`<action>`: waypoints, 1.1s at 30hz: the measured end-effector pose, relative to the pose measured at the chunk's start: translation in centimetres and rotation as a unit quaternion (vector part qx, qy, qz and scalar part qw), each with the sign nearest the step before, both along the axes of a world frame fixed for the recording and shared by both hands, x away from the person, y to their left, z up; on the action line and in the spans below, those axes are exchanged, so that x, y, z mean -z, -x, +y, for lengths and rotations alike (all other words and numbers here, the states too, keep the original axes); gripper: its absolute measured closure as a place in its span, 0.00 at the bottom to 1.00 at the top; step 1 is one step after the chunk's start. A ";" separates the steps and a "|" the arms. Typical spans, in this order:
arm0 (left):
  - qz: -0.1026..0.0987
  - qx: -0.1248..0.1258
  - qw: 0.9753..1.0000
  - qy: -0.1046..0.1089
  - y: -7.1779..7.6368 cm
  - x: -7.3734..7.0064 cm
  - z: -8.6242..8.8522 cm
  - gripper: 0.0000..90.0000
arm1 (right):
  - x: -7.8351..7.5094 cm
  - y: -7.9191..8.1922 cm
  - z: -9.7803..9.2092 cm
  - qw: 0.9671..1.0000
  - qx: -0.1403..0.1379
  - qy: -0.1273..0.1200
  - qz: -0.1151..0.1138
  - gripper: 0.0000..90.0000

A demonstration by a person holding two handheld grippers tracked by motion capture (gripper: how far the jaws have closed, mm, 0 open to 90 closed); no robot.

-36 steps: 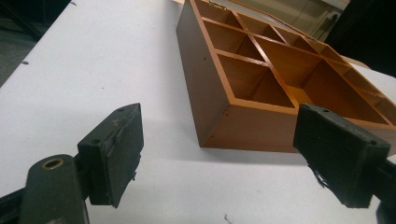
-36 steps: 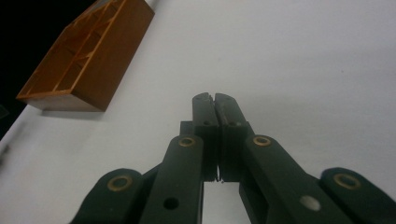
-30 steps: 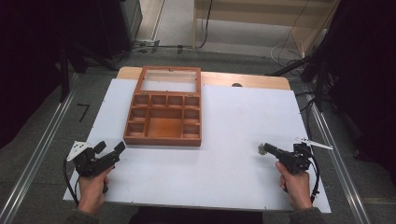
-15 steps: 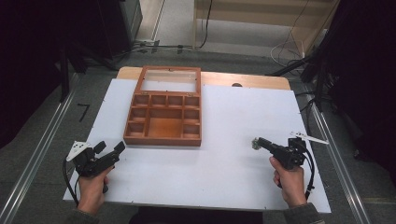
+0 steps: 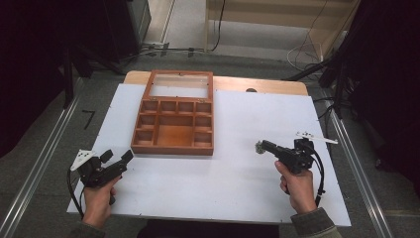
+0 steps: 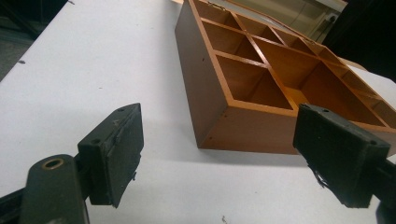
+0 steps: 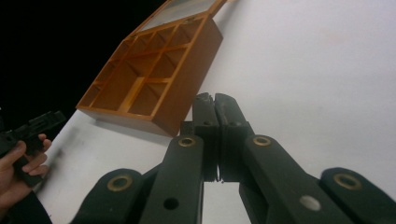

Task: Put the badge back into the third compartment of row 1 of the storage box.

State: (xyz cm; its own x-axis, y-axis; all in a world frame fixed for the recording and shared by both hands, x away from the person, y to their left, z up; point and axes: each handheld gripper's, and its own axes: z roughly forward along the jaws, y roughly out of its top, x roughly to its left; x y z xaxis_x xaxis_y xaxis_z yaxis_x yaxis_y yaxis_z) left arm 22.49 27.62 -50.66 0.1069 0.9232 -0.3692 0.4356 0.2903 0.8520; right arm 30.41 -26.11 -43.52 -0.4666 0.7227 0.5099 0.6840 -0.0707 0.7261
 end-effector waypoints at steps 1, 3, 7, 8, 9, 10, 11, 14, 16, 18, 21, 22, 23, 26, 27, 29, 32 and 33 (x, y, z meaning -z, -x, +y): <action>-0.001 0.001 1.000 0.000 0.0 0.0 -0.1 0.18 | -0.1 -0.1 0.3 1.000 -0.002 0.002 0.000 0.95; 0.000 0.002 1.000 -0.001 0.0 0.0 -0.1 0.18 | -0.3 -0.3 0.8 1.000 -0.005 0.004 -0.001 0.95; 0.000 0.001 1.000 0.001 0.0 0.0 0.0 0.18 | -0.5 -0.6 1.6 1.000 -0.011 0.005 -0.003 0.95; 0.000 0.001 1.000 0.001 0.0 0.0 0.0 0.18 | -0.6 -0.7 1.9 1.000 -0.013 0.004 -0.003 0.95; 0.000 0.001 1.000 0.002 0.0 0.0 0.0 0.18 | -0.6 -0.8 2.2 1.000 -0.015 0.004 -0.003 0.95; -0.001 0.002 1.000 0.002 0.0 0.0 0.0 0.18 | -0.7 -1.0 2.5 1.000 -0.016 0.005 -0.003 0.95; -0.001 0.002 1.000 0.002 0.0 0.0 0.0 0.18 | -0.7 -1.1 2.7 1.000 -0.018 0.005 -0.002 0.95; -0.001 0.003 1.000 0.003 0.0 0.0 0.0 0.18 | -0.8 -1.5 3.7 1.000 -0.024 0.005 -0.002 0.95; -0.001 0.003 1.000 0.002 0.0 0.0 0.0 0.18 | -0.9 -1.9 4.5 1.000 -0.028 0.005 -0.001 0.95; -0.002 0.001 1.000 0.004 0.0 -0.1 0.0 0.18 | -0.9 -2.1 5.0 0.999 -0.032 0.005 -0.002 0.95; -0.002 0.001 1.000 0.004 0.0 -0.1 0.1 0.18 | -0.9 -2.4 5.8 0.999 -0.036 0.007 0.001 0.95; -0.002 0.001 1.000 0.004 0.0 -0.1 0.1 0.18 | -1.0 -2.5 6.1 0.999 -0.037 0.006 0.000 0.95; -0.002 0.001 1.000 0.004 0.0 -0.1 0.0 0.18 | -1.0 -2.5 6.1 0.999 -0.037 0.006 0.000 0.95; -0.001 0.002 1.000 0.004 0.0 -0.1 0.0 0.18 | -1.0 -3.0 6.8 0.999 -0.040 0.007 0.000 0.95; -0.001 0.002 1.000 0.003 0.0 -0.1 0.0 0.18 | -1.0 -3.1 7.0 0.999 -0.040 0.005 0.003 0.95; -0.001 0.002 1.000 0.003 0.0 -0.1 0.0 0.18 | -1.1 -3.4 7.5 0.999 -0.043 0.006 0.002 0.95; 0.000 0.003 1.000 0.003 0.0 0.0 0.0 0.18 | -1.1 -3.8 8.2 0.999 -0.047 0.007 0.000 0.95; 0.000 0.003 1.000 0.003 0.0 0.0 0.0 0.18 | -1.1 -4.0 8.5 0.999 -0.049 0.008 0.000 0.95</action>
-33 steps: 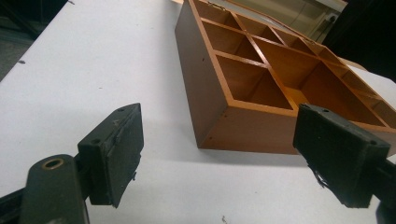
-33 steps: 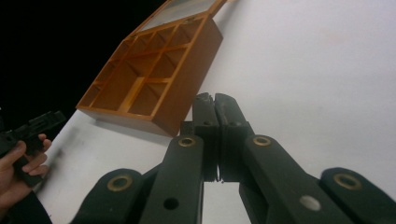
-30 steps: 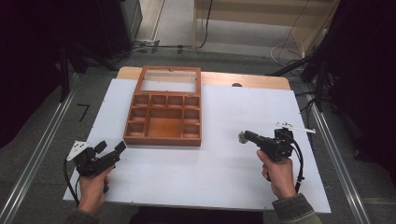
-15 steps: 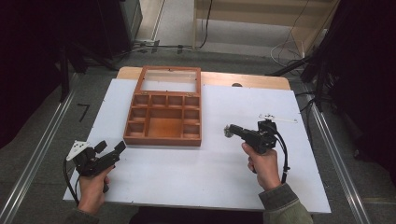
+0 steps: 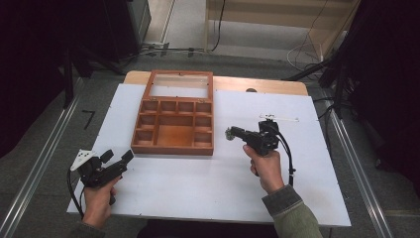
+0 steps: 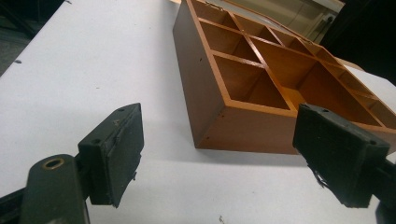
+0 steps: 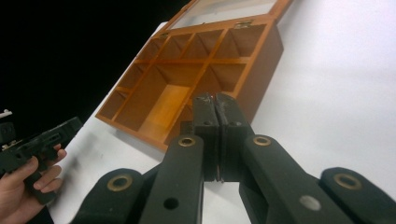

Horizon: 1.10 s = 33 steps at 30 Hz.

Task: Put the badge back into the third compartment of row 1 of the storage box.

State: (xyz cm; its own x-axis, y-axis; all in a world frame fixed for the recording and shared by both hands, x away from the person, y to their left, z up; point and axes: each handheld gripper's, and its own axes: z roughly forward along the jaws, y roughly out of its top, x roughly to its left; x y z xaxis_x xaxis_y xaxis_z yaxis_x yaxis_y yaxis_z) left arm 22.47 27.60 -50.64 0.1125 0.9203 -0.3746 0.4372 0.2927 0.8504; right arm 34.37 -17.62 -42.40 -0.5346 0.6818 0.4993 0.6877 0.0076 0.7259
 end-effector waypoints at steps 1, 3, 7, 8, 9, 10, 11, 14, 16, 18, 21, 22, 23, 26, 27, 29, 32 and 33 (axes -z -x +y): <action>0.000 0.000 1.000 0.000 0.0 0.0 0.0 0.18 | 0.0 -0.1 0.3 1.000 -0.001 0.000 0.001 0.95; -0.001 0.000 1.000 0.001 0.0 0.0 0.0 0.18 | 0.0 -0.3 0.6 1.000 -0.002 0.000 0.001 0.95; -0.001 -0.001 1.000 0.002 0.0 0.0 0.1 0.18 | -0.1 -0.9 1.9 1.000 -0.010 0.000 0.002 0.95; -0.001 -0.001 1.000 0.002 0.0 0.0 0.1 0.18 | -0.2 -1.0 2.2 1.000 -0.011 0.000 0.002 0.95; -0.001 -0.002 1.000 0.002 0.0 0.0 0.1 0.18 | -0.3 -1.1 2.4 1.000 -0.012 0.000 0.001 0.95; 0.000 -0.002 1.000 0.003 0.0 0.0 0.1 0.18 | -0.3 -1.1 2.4 1.000 -0.012 0.000 0.001 0.95; 0.000 -0.002 1.000 0.003 0.0 0.0 0.1 0.18 | -0.3 -1.2 2.6 1.000 -0.013 -0.001 0.001 0.95; 0.000 -0.002 1.000 0.003 0.0 0.1 0.1 0.18 | -0.5 -1.6 3.5 1.000 -0.015 -0.001 0.000 0.95; 0.000 -0.002 1.000 0.003 0.0 0.1 0.1 0.18 | -0.5 -1.9 3.8 1.000 -0.014 -0.001 0.001 0.95; 0.000 -0.002 1.000 0.004 -0.1 0.1 0.2 0.18 | -0.4 -2.1 4.2 1.000 -0.015 -0.002 -0.001 0.95; 0.001 -0.004 1.000 0.005 -0.1 0.1 0.2 0.18 | -0.5 -2.5 4.7 1.000 -0.015 -0.003 0.001 0.95; 0.001 -0.004 1.000 0.005 -0.1 0.1 0.3 0.18 | -0.5 -2.5 4.7 1.000 -0.015 -0.003 0.001 0.95; 0.001 -0.003 1.000 0.005 -0.1 0.1 0.3 0.18 | -0.4 -2.7 5.0 1.000 -0.015 -0.002 0.002 0.95; 0.001 -0.002 1.000 0.004 -0.1 0.1 0.3 0.18 | -0.4 -3.1 5.4 1.000 -0.014 -0.002 0.001 0.95; 0.001 -0.002 1.000 0.005 -0.1 0.1 0.3 0.18 | -0.4 -3.1 5.4 1.000 -0.014 -0.002 0.001 0.95; 0.000 -0.002 1.000 0.004 -0.2 0.1 0.3 0.18 | -0.4 -3.4 5.7 1.000 -0.012 -0.001 0.001 0.95; 0.000 -0.001 1.000 0.004 -0.2 0.1 0.3 0.18 | -0.1 -3.9 6.3 1.000 -0.008 -0.001 0.005 0.95; 0.000 -0.001 1.000 0.005 -0.2 0.1 0.3 0.18 | -0.1 -4.0 6.5 1.000 -0.007 -0.002 0.006 0.95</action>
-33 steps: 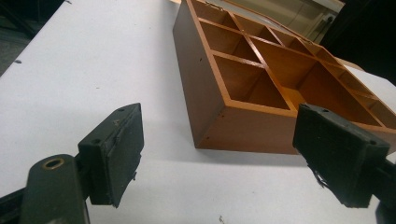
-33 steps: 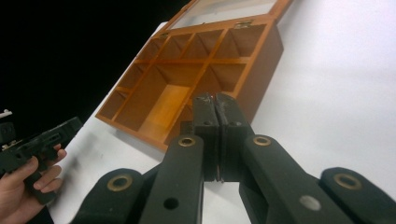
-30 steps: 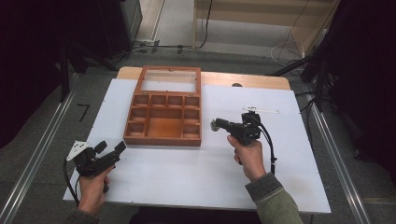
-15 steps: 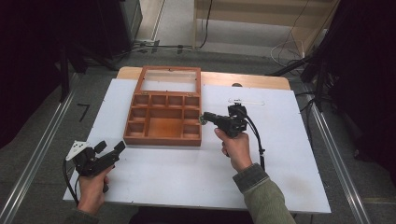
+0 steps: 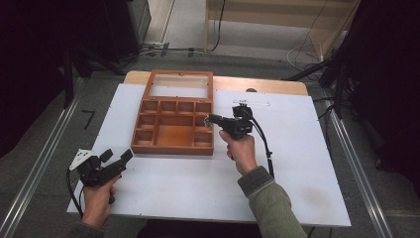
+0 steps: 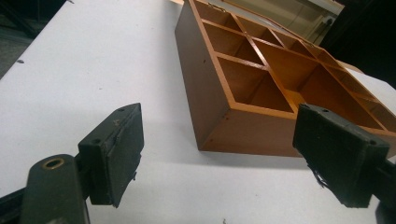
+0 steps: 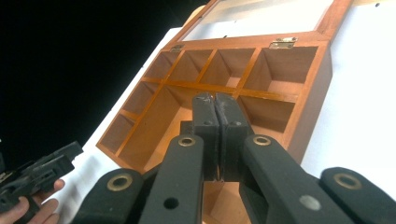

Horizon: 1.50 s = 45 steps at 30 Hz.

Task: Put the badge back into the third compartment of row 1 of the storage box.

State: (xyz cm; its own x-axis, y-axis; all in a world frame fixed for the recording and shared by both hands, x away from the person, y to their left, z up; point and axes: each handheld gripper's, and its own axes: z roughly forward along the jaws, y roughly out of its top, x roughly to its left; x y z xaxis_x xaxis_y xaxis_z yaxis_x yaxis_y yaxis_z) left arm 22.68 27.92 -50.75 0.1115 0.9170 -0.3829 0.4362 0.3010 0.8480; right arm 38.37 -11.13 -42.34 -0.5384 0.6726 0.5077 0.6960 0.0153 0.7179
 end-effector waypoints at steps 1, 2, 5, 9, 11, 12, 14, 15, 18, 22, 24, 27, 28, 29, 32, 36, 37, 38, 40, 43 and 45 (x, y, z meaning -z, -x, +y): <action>0.000 0.000 1.000 0.000 0.0 0.0 0.0 0.18 | 0.1 -0.1 0.2 1.000 0.000 0.000 -0.001 0.95; 0.001 0.001 1.000 -0.001 0.0 0.0 0.0 0.18 | 0.1 -0.1 0.2 1.000 0.000 0.000 -0.001 0.95; 0.000 0.002 1.000 0.001 0.0 0.0 -0.1 0.18 | 0.2 -0.5 0.7 1.000 0.001 -0.003 0.002 0.95; 0.000 0.003 1.000 0.002 0.0 0.0 -0.1 0.18 | 0.4 -1.1 1.4 1.000 0.002 -0.001 0.004 0.95; 0.001 0.003 1.000 0.002 0.0 0.0 0.0 0.18 | 0.4 -1.5 1.7 1.000 0.004 -0.002 0.005 0.95; 0.000 0.003 1.000 0.003 0.0 0.0 0.0 0.18 | 0.5 -1.8 2.0 1.000 0.004 -0.002 0.006 0.95; 0.001 0.001 1.000 0.003 0.0 0.1 0.1 0.18 | 0.5 -2.0 2.1 1.000 0.004 -0.002 0.007 0.95; 0.001 0.001 1.000 0.003 0.0 0.1 0.2 0.18 | 0.5 -2.3 2.3 1.000 0.005 -0.004 0.007 0.95; 0.002 0.001 1.000 0.003 -0.1 0.1 0.2 0.18 | 0.5 -2.5 2.5 1.000 0.006 -0.004 0.008 0.95; 0.002 0.001 1.000 0.003 -0.1 0.1 0.2 0.18 | 0.6 -3.1 3.0 1.000 0.008 -0.003 0.010 0.95; 0.003 0.001 1.000 0.003 -0.1 0.1 0.2 0.18 | 0.7 -3.3 3.2 1.000 0.008 -0.002 0.012 0.95; 0.003 0.000 1.000 0.003 0.0 0.2 0.2 0.18 | 0.8 -3.6 3.5 1.000 0.007 -0.003 0.012 0.95; 0.003 0.000 1.000 0.003 0.0 0.2 0.3 0.19 | 0.8 -3.7 3.6 1.000 0.007 -0.003 0.012 0.95; 0.004 0.000 1.000 0.004 0.0 0.2 0.3 0.18 | 0.9 -3.9 3.8 1.000 0.007 -0.002 0.013 0.95; 0.003 -0.002 1.000 0.005 0.1 0.2 0.4 0.18 | 0.9 -4.2 4.0 1.000 0.009 -0.004 0.016 0.95; 0.004 -0.004 1.000 0.006 0.2 0.2 0.5 0.18 | 1.0 -4.8 4.4 1.000 0.010 -0.004 0.020 0.95; 0.004 -0.004 1.000 0.006 0.2 0.2 0.5 0.18 | 1.1 -5.0 4.5 1.000 0.010 -0.003 0.020 0.95; 0.004 -0.005 1.000 0.006 0.2 0.2 0.6 0.18 | 1.1 -5.1 4.6 1.000 0.011 -0.003 0.020 0.95; 0.004 -0.007 1.000 0.007 0.3 0.2 0.7 0.18 | 1.3 -5.4 4.8 1.000 0.012 -0.005 0.023 0.95; 0.003 -0.008 1.000 0.008 0.4 0.2 0.8 0.19 | 1.6 -5.9 5.4 1.000 0.013 -0.004 0.026 0.95; 0.004 -0.008 1.000 0.008 0.4 0.3 0.7 0.18 | 1.6 -6.1 5.5 1.000 0.014 -0.004 0.026 0.95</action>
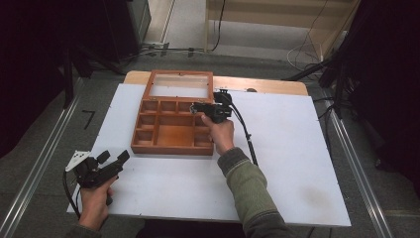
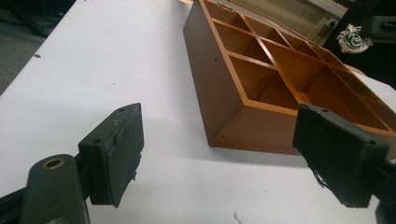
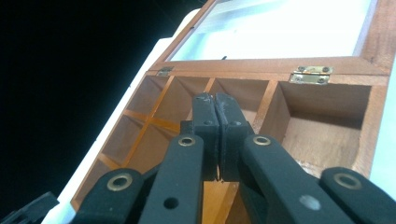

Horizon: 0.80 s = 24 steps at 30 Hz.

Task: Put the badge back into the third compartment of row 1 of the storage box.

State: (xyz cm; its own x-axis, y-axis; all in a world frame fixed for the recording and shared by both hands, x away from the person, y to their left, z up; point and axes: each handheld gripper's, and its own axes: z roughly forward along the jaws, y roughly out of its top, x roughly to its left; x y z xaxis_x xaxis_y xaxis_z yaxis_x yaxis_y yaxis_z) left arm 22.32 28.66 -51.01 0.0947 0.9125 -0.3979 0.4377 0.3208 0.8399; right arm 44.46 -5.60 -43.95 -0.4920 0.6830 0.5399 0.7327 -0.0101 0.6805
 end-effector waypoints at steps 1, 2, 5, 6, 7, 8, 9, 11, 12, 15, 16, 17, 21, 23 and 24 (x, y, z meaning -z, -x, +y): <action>0.000 0.000 1.000 0.000 0.0 0.0 0.0 0.18 | 0.1 -0.4 0.3 1.000 0.001 0.000 0.000 0.95; 0.000 0.000 1.000 0.000 0.0 0.0 0.0 0.18 | 0.2 -0.6 0.4 1.000 0.002 0.001 0.001 0.95; 0.001 0.000 1.000 0.000 0.0 0.0 0.0 0.19 | 0.4 -1.0 0.6 1.000 0.006 -0.003 0.005 0.95; 0.000 0.001 1.000 -0.001 0.0 0.0 0.1 0.19 | 0.7 -1.3 0.8 1.000 0.005 -0.003 0.008 0.95; 0.000 0.000 1.000 -0.001 0.0 0.0 0.1 0.19 | 0.8 -1.5 0.9 1.000 0.004 -0.004 0.011 0.95; 0.000 0.000 1.000 0.000 0.0 0.0 0.1 0.19 | 0.8 -1.5 0.9 1.000 0.004 -0.004 0.011 0.95; 0.000 0.000 1.000 0.000 0.0 0.0 0.1 0.18 | 1.1 -1.9 1.0 1.000 0.003 -0.007 0.016 0.95; 0.000 0.000 1.000 0.000 0.0 0.0 0.1 0.18 | 1.3 -2.2 1.2 1.000 0.006 -0.003 0.020 0.95; 0.000 0.000 1.000 0.000 0.0 0.0 0.1 0.18 | 1.3 -2.2 1.2 1.000 0.006 -0.003 0.020 0.95; 0.000 0.001 1.000 0.000 0.0 0.0 0.1 0.18 | 1.5 -2.6 1.5 1.000 0.008 -0.002 0.024 0.95; 0.000 0.001 1.000 0.000 0.0 0.0 0.1 0.18 | 1.7 -2.8 1.6 1.000 0.009 -0.007 0.028 0.95; -0.001 -0.001 1.000 0.001 0.1 0.0 0.2 0.18 | 1.7 -2.8 1.6 1.000 0.009 -0.007 0.028 0.95; -0.002 -0.002 1.000 0.002 0.1 0.0 0.2 0.18 | 2.0 -3.2 1.9 0.999 0.008 -0.007 0.036 0.89; -0.001 -0.001 1.000 0.001 0.1 0.0 0.2 0.18 | 1.9 -3.3 1.9 0.999 0.005 -0.015 0.039 0.81; -0.001 -0.001 1.000 0.001 0.0 0.0 0.2 0.18 | 1.7 -3.2 1.8 0.999 0.005 -0.015 0.037 0.77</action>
State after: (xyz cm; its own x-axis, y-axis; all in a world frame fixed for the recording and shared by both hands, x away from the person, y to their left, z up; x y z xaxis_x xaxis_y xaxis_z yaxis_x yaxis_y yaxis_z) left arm 22.29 28.82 -50.98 0.0935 0.9120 -0.3995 0.4357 0.3233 0.8400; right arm 47.70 -3.82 -45.66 -0.4443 0.6704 0.5942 0.7804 -0.0362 0.6243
